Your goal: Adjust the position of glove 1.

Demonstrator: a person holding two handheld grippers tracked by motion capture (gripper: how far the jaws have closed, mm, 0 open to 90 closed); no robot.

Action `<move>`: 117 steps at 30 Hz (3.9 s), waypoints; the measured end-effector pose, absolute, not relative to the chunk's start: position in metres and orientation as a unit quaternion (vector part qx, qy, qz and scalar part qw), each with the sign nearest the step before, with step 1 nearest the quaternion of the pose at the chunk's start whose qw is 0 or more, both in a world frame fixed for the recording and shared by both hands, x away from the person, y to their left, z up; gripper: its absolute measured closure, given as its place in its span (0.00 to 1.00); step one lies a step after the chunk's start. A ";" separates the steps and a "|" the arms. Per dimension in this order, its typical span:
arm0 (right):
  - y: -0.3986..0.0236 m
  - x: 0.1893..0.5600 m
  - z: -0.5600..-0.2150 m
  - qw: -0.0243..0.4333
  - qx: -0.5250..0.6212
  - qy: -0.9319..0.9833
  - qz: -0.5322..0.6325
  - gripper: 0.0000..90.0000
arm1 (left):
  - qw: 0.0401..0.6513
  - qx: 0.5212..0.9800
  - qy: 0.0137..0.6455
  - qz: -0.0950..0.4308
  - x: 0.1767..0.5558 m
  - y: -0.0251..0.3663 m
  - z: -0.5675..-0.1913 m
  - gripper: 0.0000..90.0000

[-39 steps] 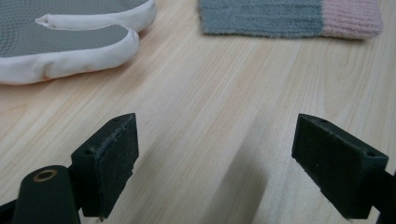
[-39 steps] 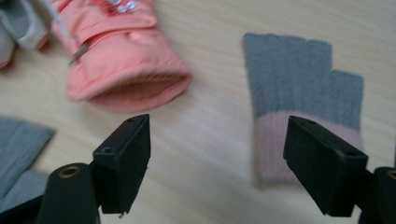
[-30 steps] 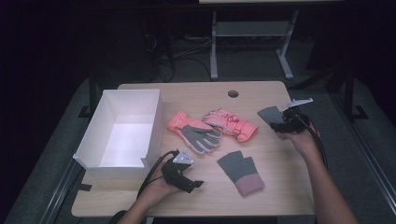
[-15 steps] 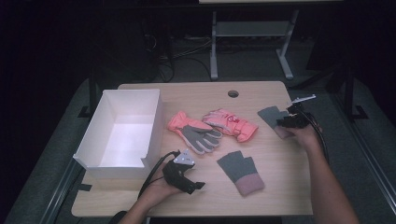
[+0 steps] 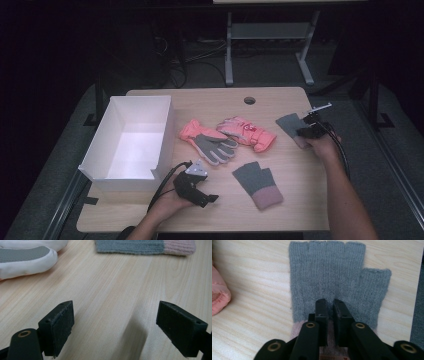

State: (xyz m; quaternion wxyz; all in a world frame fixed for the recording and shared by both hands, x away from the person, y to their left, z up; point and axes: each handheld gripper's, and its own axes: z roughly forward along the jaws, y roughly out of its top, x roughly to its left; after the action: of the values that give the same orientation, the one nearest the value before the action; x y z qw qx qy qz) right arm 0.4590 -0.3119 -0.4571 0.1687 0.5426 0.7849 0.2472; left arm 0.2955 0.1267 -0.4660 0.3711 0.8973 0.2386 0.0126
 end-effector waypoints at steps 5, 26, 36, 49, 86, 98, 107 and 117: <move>-0.317 0.458 -0.453 0.153 0.546 0.782 0.258 0.94 | 0.373 0.896 0.241 0.012 0.295 0.129 -0.466 0.16; -0.327 0.395 -0.416 0.148 0.550 0.761 0.310 0.94 | 0.379 0.895 0.232 0.022 0.297 0.128 -0.464 0.16; -0.315 0.347 -0.412 0.140 0.535 0.764 0.332 0.94 | 0.381 0.895 0.230 0.041 0.296 0.132 -0.458 0.16; -0.289 0.294 -0.408 0.125 0.508 0.773 0.360 0.94 | 0.382 0.891 0.239 0.048 0.294 0.136 -0.456 0.16; -0.199 0.278 -0.422 0.084 0.422 0.829 0.357 0.74 | 0.393 0.885 0.246 0.026 0.292 0.136 -0.452 0.27; -0.257 0.271 -0.430 0.118 0.420 0.837 0.331 1.00 | 0.400 0.891 0.212 -0.003 0.285 0.098 -0.438 0.99; -0.261 0.272 -0.444 0.104 0.419 0.850 0.302 1.00 | 0.375 0.913 0.159 -0.034 0.278 0.042 -0.448 1.00; -0.259 0.274 -0.449 0.080 0.418 0.855 0.297 1.00 | 0.363 0.921 0.134 -0.046 0.269 0.001 -0.462 1.00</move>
State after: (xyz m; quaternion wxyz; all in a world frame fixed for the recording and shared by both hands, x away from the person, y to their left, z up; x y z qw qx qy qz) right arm 0.2743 -0.2589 -0.4494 0.0799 0.4178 0.8549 0.2971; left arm 0.2692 0.0013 -0.4622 0.3635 0.9208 0.1336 -0.0460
